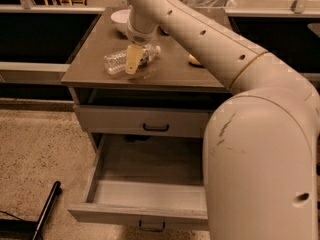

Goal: Pick water bottle from middle drawer and place on counter

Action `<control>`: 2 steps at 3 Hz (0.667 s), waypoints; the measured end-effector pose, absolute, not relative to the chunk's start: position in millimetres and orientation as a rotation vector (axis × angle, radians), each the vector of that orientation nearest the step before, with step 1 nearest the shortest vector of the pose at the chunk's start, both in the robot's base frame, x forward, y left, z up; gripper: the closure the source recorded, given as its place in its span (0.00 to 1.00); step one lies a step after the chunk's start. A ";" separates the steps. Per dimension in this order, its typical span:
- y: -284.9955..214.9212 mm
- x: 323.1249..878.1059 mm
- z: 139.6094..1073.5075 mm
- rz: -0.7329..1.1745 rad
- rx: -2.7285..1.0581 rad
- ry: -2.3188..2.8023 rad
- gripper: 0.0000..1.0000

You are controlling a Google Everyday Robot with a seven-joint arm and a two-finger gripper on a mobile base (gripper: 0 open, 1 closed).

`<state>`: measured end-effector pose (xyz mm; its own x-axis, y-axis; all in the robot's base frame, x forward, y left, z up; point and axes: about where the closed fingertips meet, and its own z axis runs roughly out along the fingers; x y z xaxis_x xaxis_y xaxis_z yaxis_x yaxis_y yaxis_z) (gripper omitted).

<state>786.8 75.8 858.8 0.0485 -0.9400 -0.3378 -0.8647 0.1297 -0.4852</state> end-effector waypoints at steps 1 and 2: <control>50.5 757.7 891.8 -0.197 -1.828 1.780 0.00; 50.3 754.4 891.7 -0.201 -1.835 1.780 0.00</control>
Offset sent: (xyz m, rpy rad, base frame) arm -0.0709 -0.0531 0.0615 -0.1179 -0.0386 0.0950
